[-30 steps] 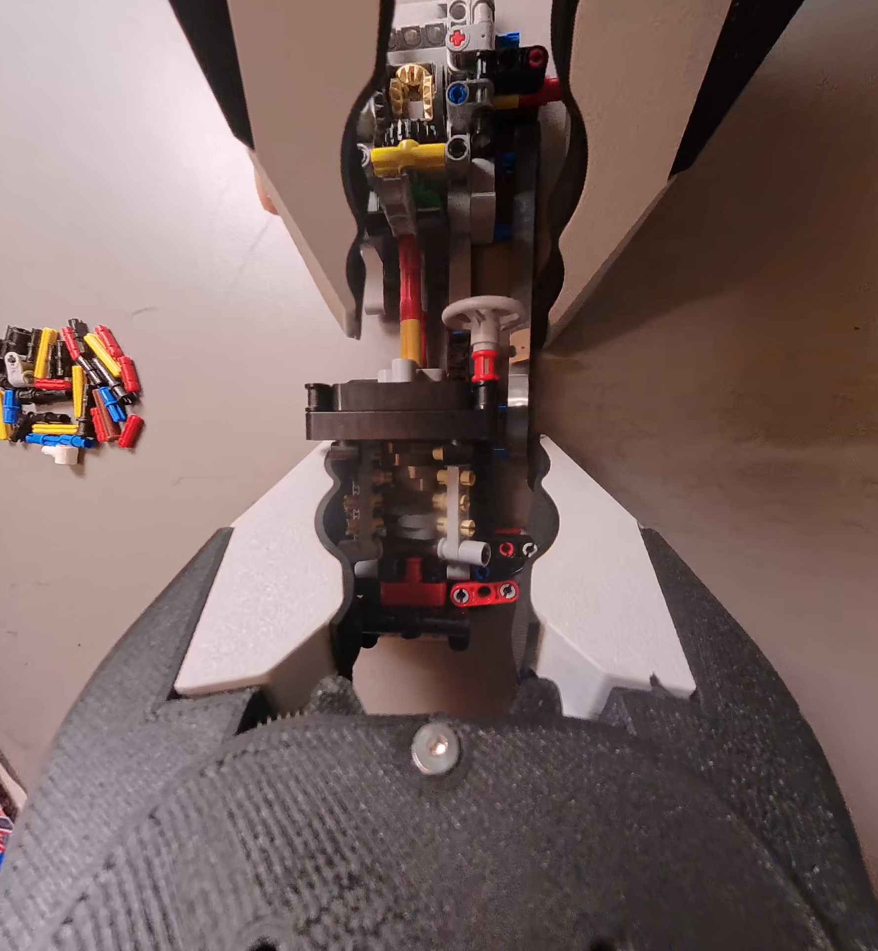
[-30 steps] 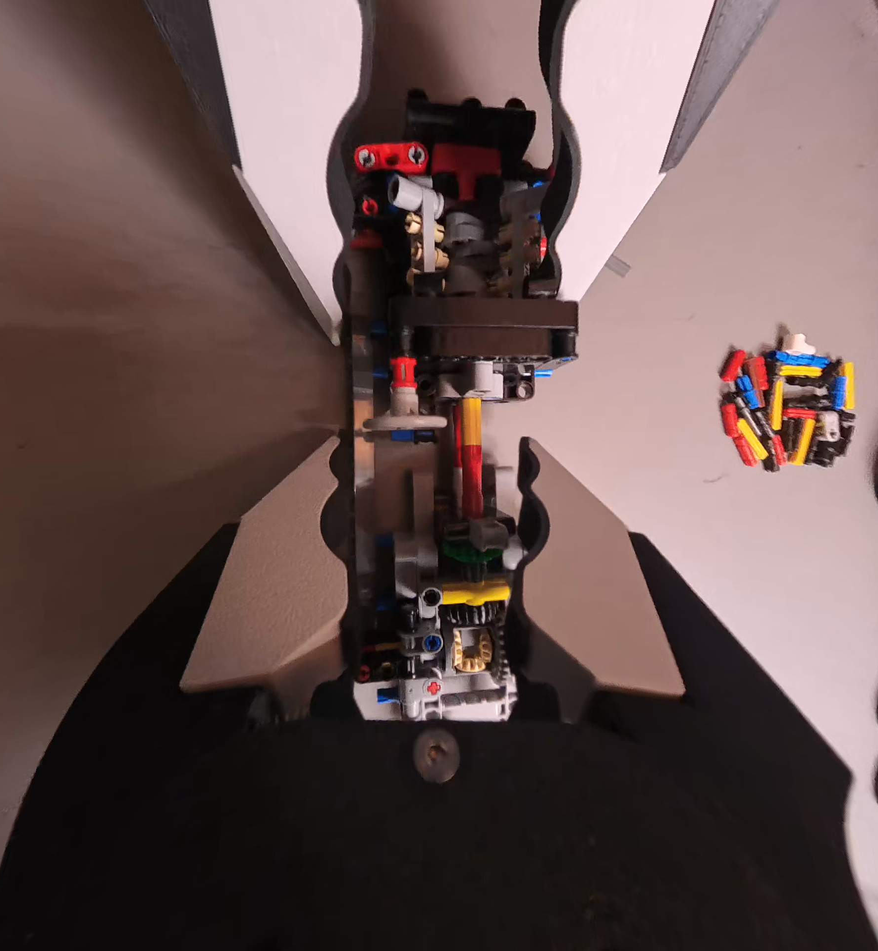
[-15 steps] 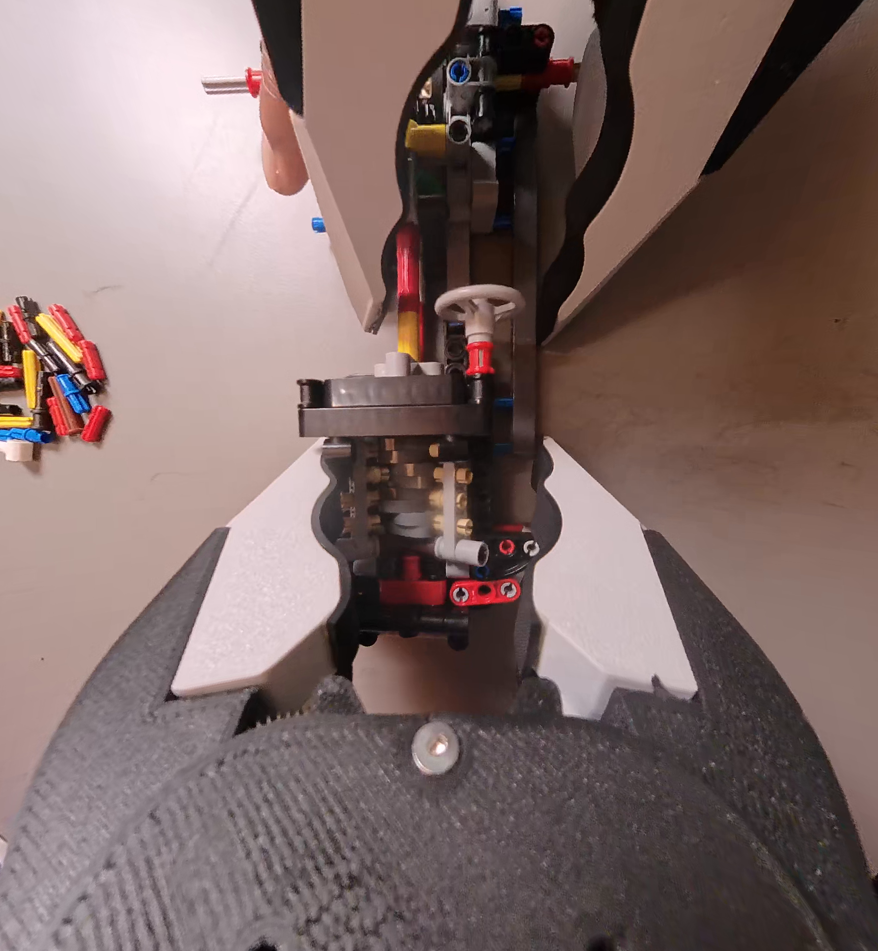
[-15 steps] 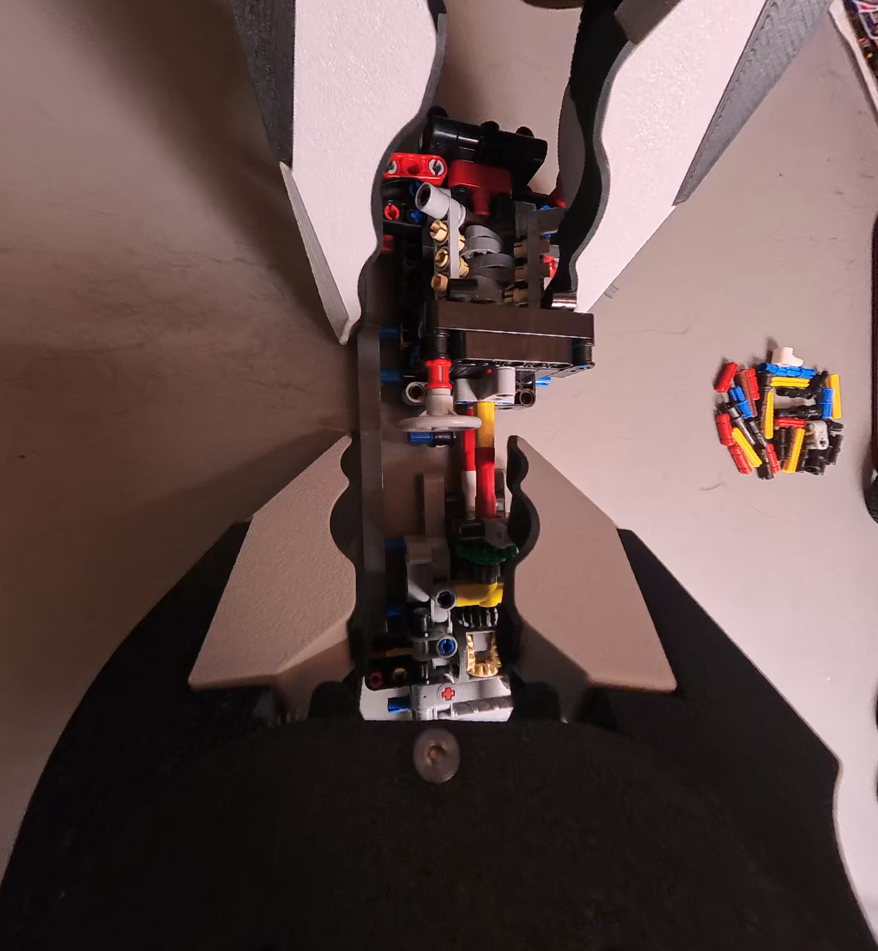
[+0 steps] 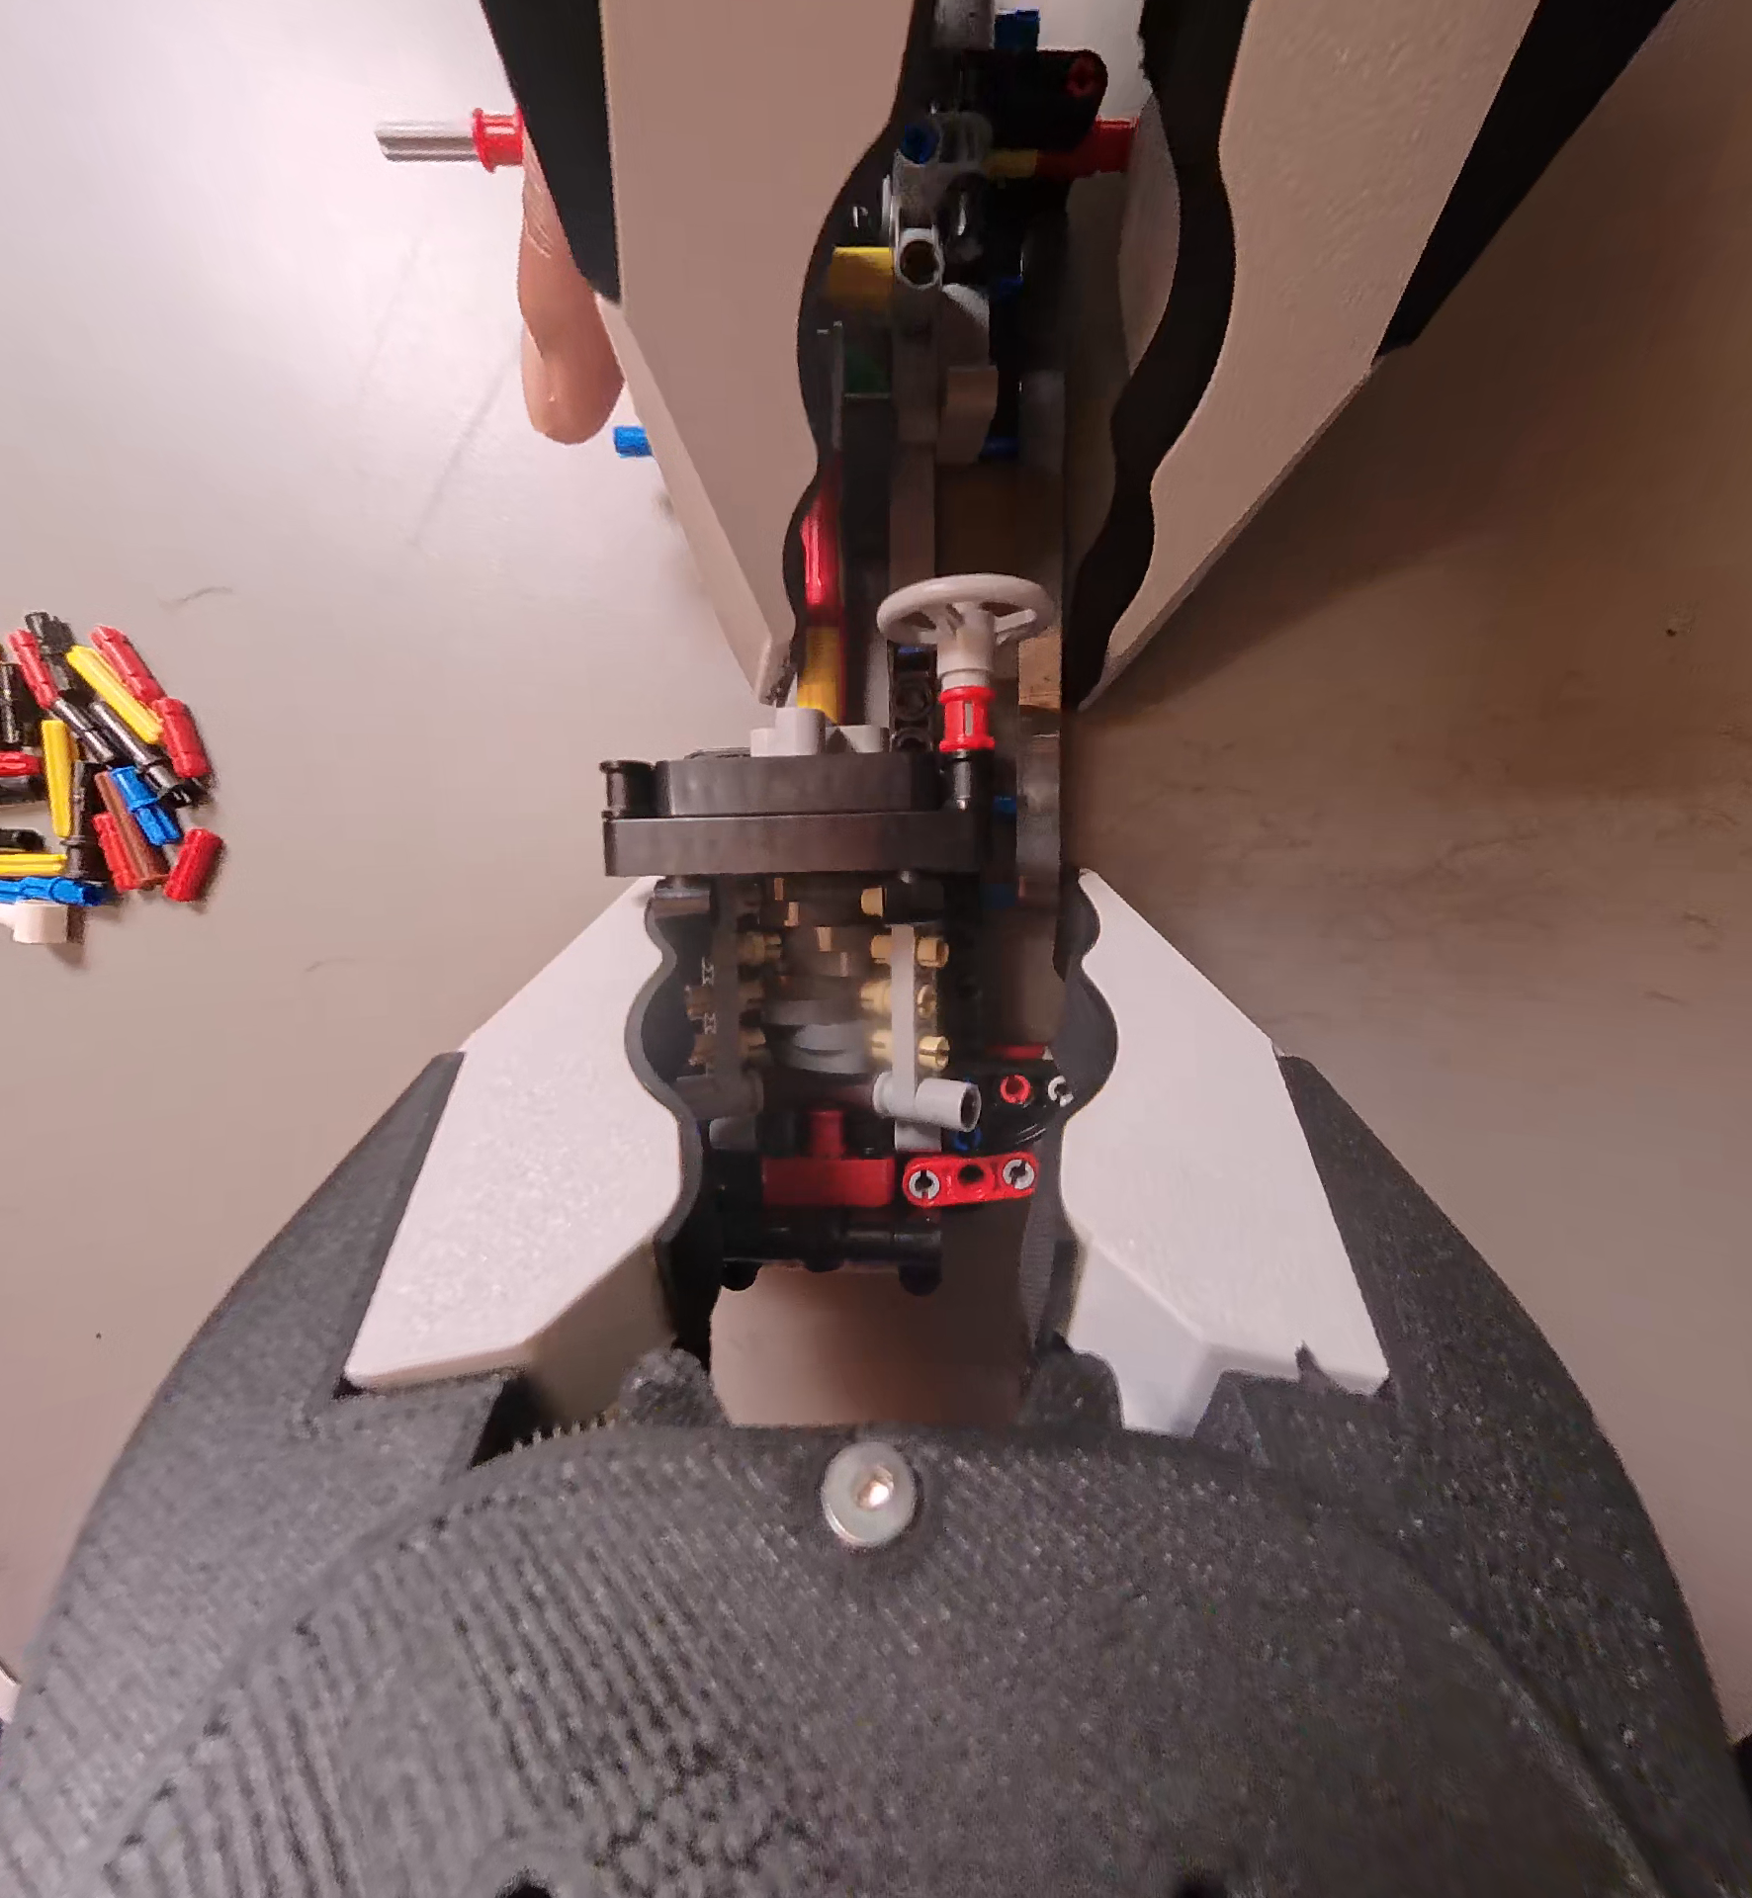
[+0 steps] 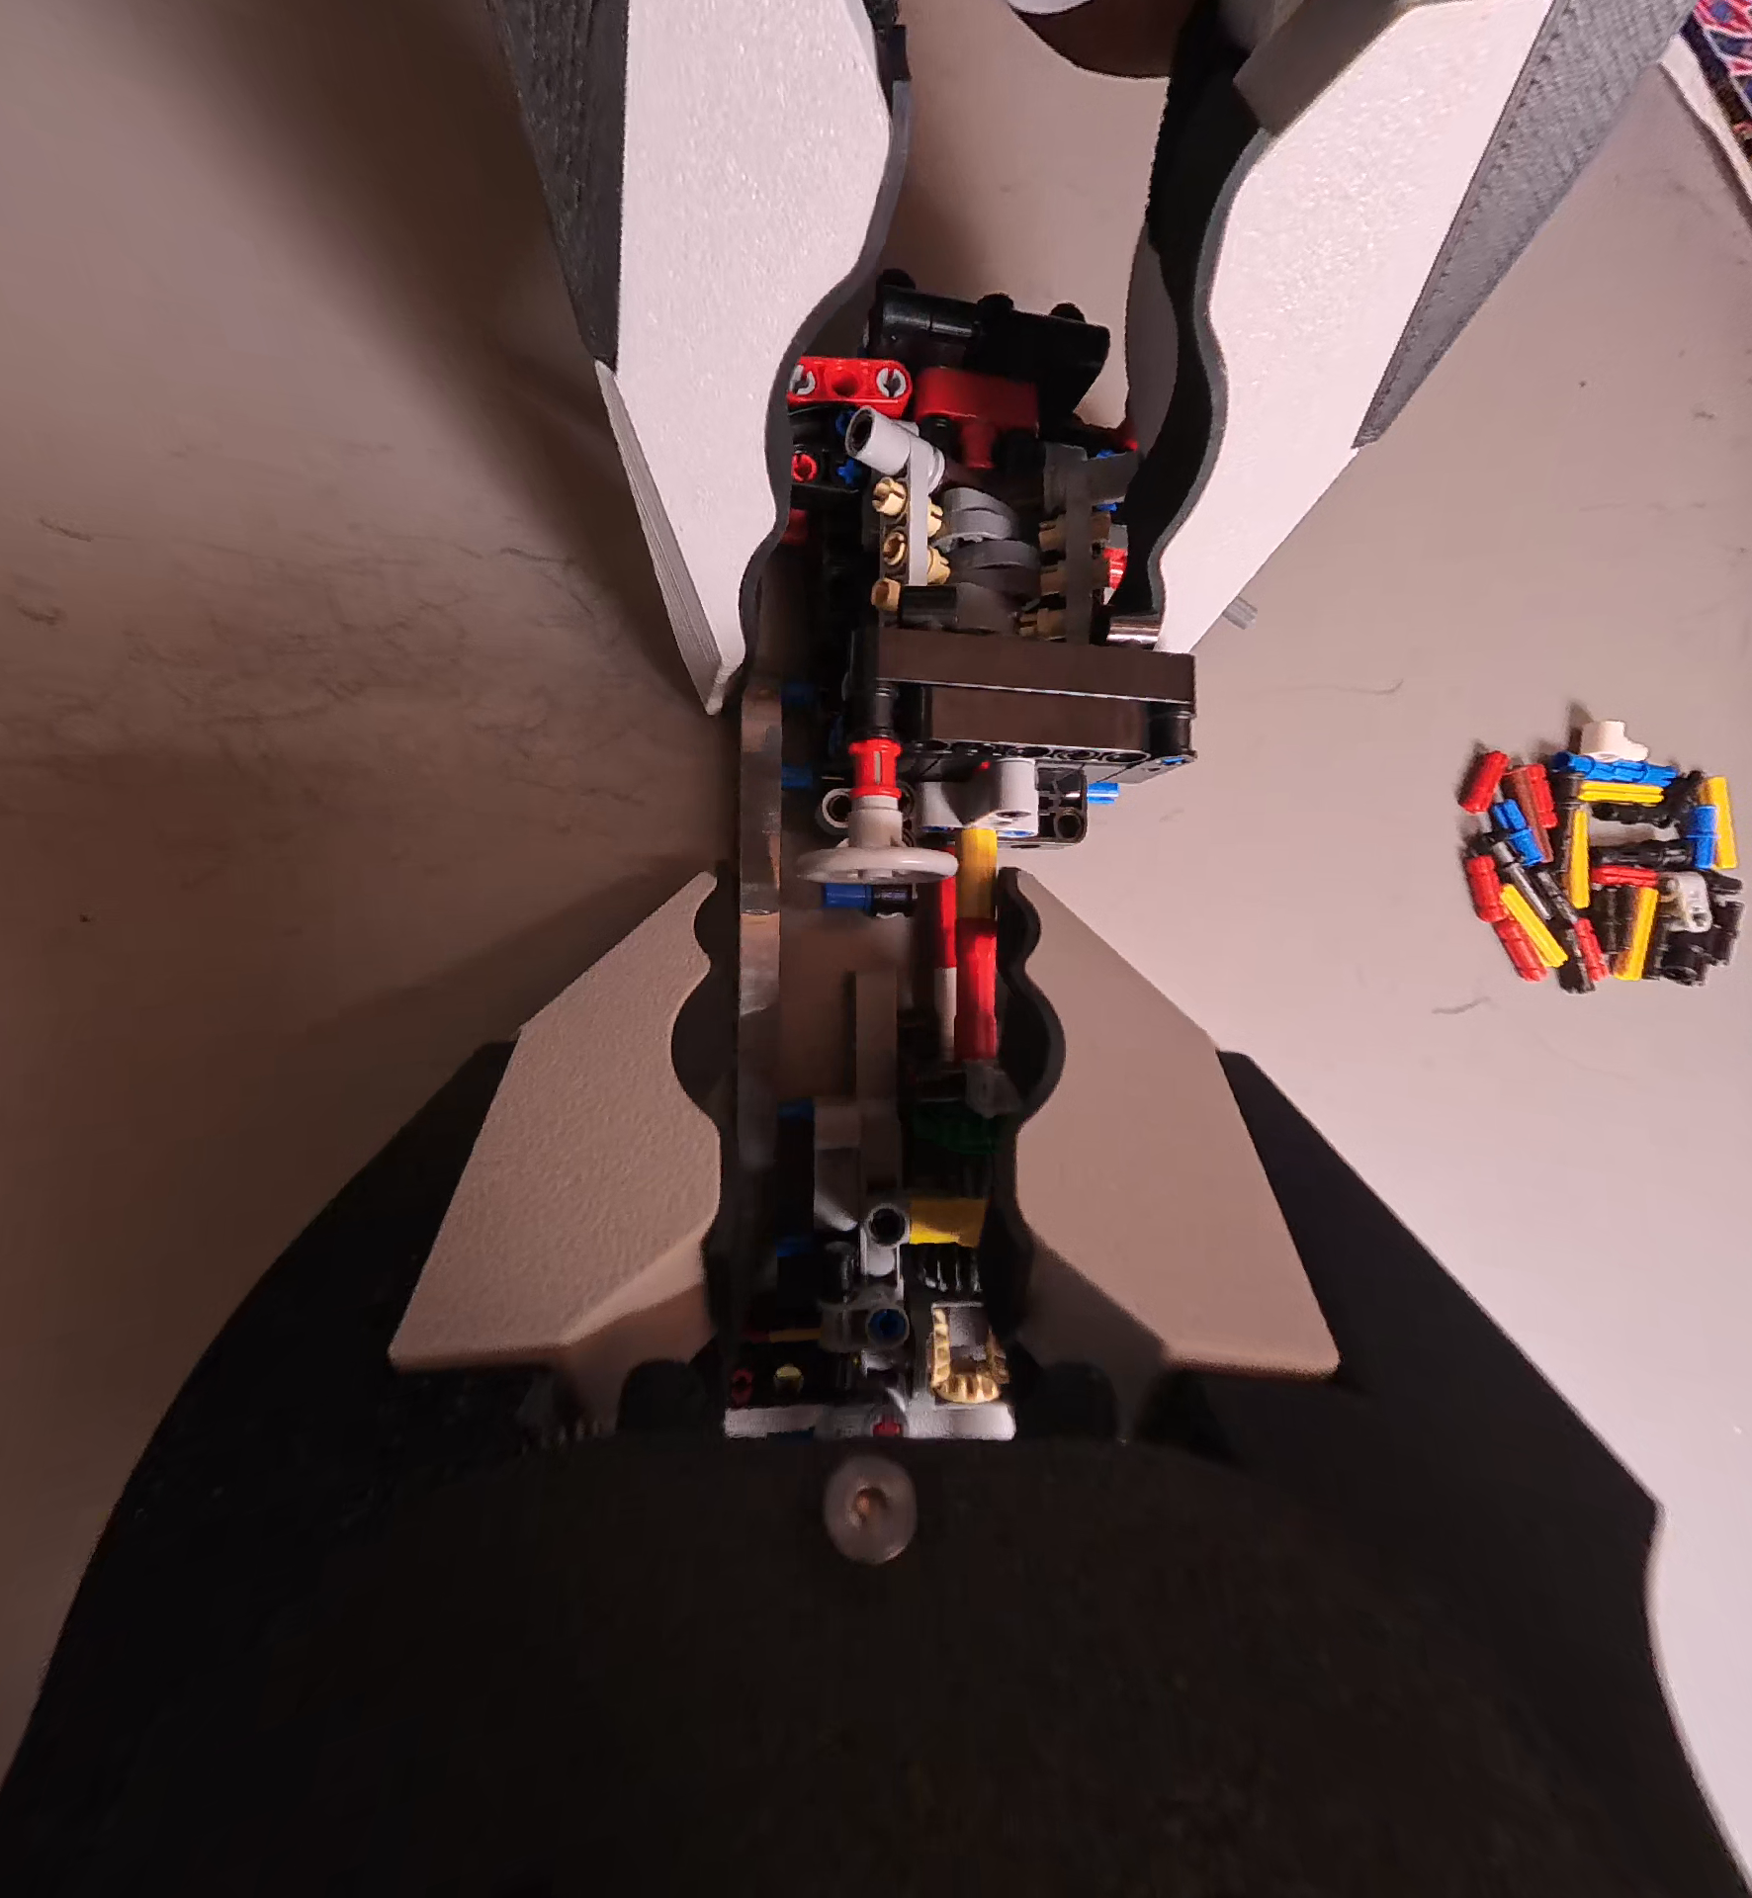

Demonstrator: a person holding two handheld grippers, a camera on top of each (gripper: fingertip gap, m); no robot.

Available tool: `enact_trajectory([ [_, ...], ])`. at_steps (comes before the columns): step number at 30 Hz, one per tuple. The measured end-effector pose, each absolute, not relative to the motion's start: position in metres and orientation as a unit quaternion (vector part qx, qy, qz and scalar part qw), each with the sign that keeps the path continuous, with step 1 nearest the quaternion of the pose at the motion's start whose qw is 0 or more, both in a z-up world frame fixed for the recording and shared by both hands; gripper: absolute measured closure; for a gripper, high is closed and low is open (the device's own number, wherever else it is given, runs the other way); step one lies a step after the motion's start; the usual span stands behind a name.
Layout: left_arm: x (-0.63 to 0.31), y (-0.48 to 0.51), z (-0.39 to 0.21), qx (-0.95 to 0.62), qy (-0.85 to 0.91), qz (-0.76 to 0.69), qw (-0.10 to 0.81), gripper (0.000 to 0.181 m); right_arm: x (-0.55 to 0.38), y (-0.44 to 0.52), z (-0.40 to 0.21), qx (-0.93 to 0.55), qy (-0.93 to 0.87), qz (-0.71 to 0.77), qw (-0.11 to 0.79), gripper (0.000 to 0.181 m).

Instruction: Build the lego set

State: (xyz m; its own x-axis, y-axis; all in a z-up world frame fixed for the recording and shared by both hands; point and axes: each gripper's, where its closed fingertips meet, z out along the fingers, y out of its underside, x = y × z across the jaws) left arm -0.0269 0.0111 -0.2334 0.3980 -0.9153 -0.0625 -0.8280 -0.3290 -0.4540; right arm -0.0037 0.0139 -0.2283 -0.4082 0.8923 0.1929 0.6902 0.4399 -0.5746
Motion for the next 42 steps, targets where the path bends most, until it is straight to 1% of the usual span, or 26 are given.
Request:
enact_trajectory([
  [3,-0.027,0.012,-0.233,-0.809,0.538,-0.097,0.214,0.110,-0.004,0.016,-0.228,-0.490,-0.811,0.203,0.245,0.130],
  [5,-0.027,0.012,-0.233,-0.811,0.536,-0.098,0.214,0.110,-0.003,0.019,-0.226,-0.486,-0.811,0.184,0.270,0.125],
  [6,-0.027,0.012,-0.233,-0.812,0.534,-0.097,0.214,0.110,-0.002,0.019,-0.223,-0.481,-0.811,0.173,0.285,0.126],
  [8,-0.027,0.012,-0.233,-0.812,0.533,-0.096,0.215,0.110,0.005,0.019,-0.213,-0.481,-0.803,0.162,0.312,0.131],
  [10,-0.027,0.012,-0.233,-0.813,0.532,-0.097,0.217,0.110,0.012,0.012,-0.196,-0.492,-0.783,0.186,0.333,0.139],
  [12,-0.027,0.012,-0.233,-0.814,0.531,-0.096,0.216,0.110,0.019,-0.001,-0.187,-0.501,-0.767,0.217,0.335,0.147],
  [14,-0.027,0.012,-0.233,-0.815,0.529,-0.096,0.215,0.110,0.020,-0.010,-0.194,-0.505,-0.769,0.208,0.332,0.156],
  [16,-0.026,0.013,-0.233,-0.817,0.527,-0.094,0.216,0.110,0.015,-0.004,-0.203,-0.501,-0.778,0.162,0.343,0.164],
  [19,-0.024,0.012,-0.233,-0.821,0.520,-0.091,0.217,0.110,0.014,-0.008,-0.224,-0.507,-0.799,0.143,0.291,0.164],
  [22,-0.025,0.012,-0.233,-0.829,0.508,-0.084,0.217,0.110,0.010,-0.001,-0.227,-0.495,-0.805,0.124,0.303,0.176],
  [28,-0.024,0.006,-0.233,-0.836,0.507,-0.071,0.196,0.111,0.014,-0.001,-0.229,-0.436,-0.839,0.090,0.314,0.176],
  [30,-0.024,0.004,-0.233,-0.836,0.510,-0.069,0.191,0.111,0.016,0.000,-0.229,-0.414,-0.845,0.074,0.331,0.177],
  [35,-0.022,0.004,-0.234,-0.842,0.498,-0.080,0.190,0.109,0.016,0.001,-0.229,-0.413,-0.838,0.075,0.349,0.177],
  [40,-0.021,0.006,-0.234,-0.844,0.496,-0.081,0.188,0.107,0.017,0.003,-0.230,-0.447,-0.828,0.138,0.310,0.176],
  [42,-0.021,0.009,-0.234,-0.845,0.494,-0.075,0.191,0.109,0.017,0.005,-0.230,-0.459,-0.825,0.153,0.291,0.176],
])
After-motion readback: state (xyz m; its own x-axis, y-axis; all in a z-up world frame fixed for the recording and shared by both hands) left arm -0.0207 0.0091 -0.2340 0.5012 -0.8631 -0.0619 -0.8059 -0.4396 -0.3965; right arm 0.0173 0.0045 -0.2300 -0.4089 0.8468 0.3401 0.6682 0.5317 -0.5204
